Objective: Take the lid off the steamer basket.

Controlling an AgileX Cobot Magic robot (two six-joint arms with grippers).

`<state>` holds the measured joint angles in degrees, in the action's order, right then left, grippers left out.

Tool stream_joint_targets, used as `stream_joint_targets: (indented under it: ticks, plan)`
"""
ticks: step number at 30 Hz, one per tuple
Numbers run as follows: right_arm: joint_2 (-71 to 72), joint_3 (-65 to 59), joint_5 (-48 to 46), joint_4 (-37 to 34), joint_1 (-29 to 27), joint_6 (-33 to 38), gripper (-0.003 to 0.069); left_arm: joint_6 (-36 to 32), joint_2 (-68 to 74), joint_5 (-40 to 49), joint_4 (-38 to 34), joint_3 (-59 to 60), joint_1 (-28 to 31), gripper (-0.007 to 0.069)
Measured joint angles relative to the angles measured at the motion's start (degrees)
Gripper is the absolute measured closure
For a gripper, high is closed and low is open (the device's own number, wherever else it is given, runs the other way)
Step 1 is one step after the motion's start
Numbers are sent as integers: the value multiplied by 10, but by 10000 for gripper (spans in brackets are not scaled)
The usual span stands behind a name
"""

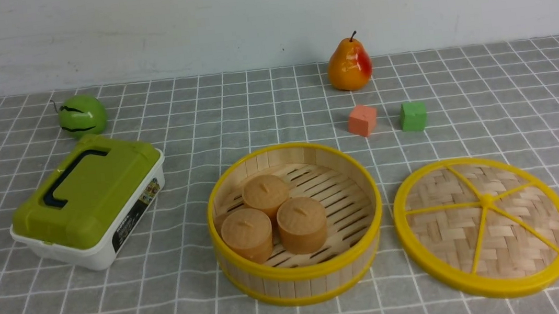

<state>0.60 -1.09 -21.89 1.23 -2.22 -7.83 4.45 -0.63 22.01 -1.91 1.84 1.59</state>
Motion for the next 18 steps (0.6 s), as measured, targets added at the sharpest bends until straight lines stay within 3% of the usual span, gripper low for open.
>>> stream_joint_targets:
  ticks: [18]
  plan:
    - [0, 0, 0, 0, 0, 2, 576, 0, 0, -4, 0, 0, 0, 386]
